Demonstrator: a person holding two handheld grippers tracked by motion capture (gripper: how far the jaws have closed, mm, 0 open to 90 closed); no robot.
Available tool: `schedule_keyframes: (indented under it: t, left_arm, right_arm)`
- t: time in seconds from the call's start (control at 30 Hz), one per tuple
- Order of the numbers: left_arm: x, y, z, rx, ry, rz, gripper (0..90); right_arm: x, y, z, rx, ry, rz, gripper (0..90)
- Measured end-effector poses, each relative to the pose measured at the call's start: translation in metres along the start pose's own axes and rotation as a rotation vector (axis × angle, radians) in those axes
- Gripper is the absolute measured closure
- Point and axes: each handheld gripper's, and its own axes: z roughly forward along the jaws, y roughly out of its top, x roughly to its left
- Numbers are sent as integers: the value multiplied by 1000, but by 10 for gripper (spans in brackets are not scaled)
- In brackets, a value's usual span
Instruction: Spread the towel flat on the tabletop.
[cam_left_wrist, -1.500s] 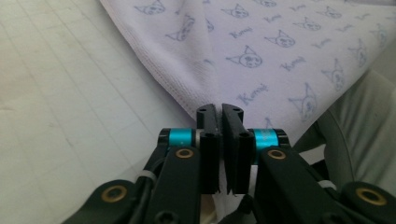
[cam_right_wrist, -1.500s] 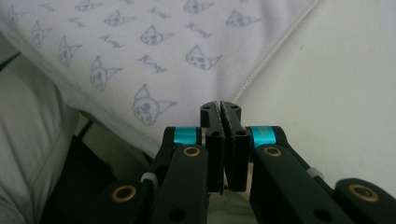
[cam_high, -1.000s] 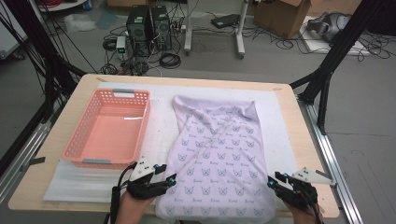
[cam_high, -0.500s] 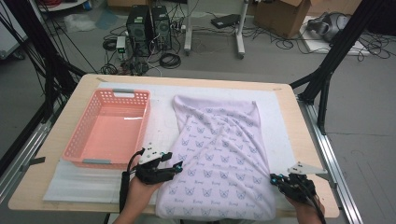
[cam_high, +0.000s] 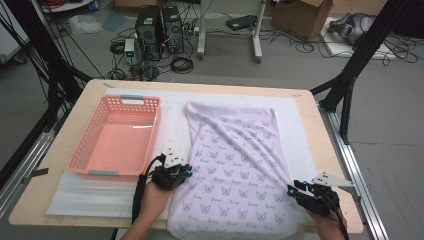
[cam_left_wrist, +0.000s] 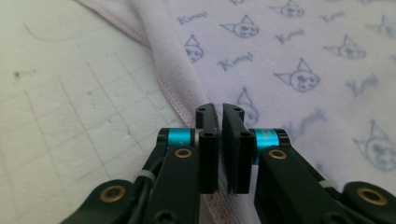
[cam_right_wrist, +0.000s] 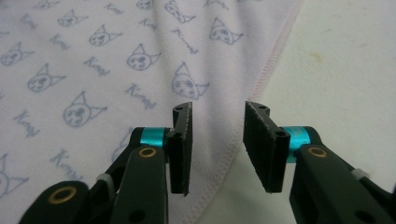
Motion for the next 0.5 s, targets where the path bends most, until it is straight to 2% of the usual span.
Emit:
schedule_keyframes:
  t: [0.07,0.13,0.27,0.33,0.4,0.43,0.47,0.5]
  left_arm:
    - [-2,-3,-7,14,20,1,865]
    - [-2,-8,-16,25,11,-6,865]
    - [-2,-17,-31,20,7,-7,860]
    - [1,-20,-33,8,30,-9,836]
    - [8,-20,-33,-24,3,-66,640]
    - [10,-20,-33,-45,-6,-79,591]
    - [11,-19,-33,-62,-17,-92,543]
    - [11,-19,-33,-80,-34,-102,530]
  right_arm:
    - [3,0,3,7,6,-11,618]
    - [5,1,3,7,12,-17,618]
    - [7,4,2,-3,9,-17,616]
    - [5,5,6,11,5,-8,626]
    - [4,3,12,40,9,-4,644]
    - [4,3,12,31,-3,-9,670]
    - [5,2,12,33,-12,-6,723]
    - [5,2,10,41,-9,-22,854]
